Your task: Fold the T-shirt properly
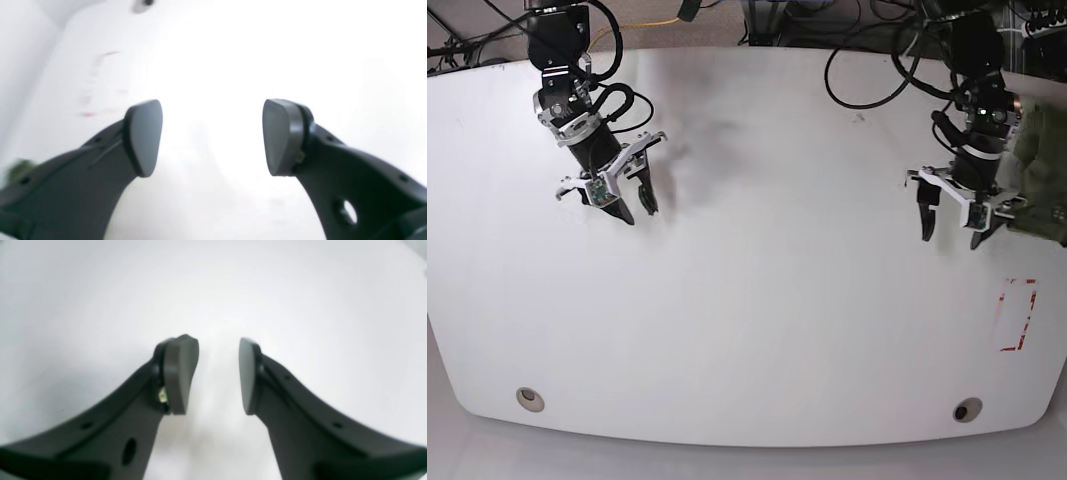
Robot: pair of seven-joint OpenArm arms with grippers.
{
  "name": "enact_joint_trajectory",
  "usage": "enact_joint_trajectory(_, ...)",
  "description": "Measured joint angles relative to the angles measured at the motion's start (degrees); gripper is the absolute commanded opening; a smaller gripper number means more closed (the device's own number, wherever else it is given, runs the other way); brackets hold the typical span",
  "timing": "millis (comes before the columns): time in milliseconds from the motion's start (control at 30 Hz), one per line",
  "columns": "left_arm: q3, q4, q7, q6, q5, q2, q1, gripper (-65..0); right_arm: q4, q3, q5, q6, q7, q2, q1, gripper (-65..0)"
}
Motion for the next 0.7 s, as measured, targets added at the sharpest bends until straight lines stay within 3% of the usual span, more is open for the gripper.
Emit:
enact_joint_trajectory(133,3.58,-0.15,-8.61,5.31,-0.17,2.6,6.75,-21.7,-3.23,5.57,-2.05,-0.46,7.69,-2.45,-3.43,-42.5)
enact_joint_trajectory(200,5.14,0.44,-9.09,7.61,0.04,3.23,10.78,-21.7,-3.21,6.58,-1.73,-0.33,8.09,-2.43,-6.16,-42.5)
enact_joint_trajectory(333,6.69,5.35,-8.9,7.65,-0.02,4.92,19.93,-21.7,-1.84,7.69,1.88,0.11,7.89,-2.4,-13.49,-42.5)
enact_joint_trajectory(533,7.8,13.84,-9.84,8.02,-0.2,10.97,37.27,-21.7,3.19,10.88,6.45,-0.92,7.34,-1.86,-27.15,-42.5)
enact_joint_trajectory(700,11.28,12.83,-9.38,7.65,-0.09,11.23,48.3,-21.8,8.46,12.17,10.36,-0.46,9.4,-2.36,-37.99,-42.6)
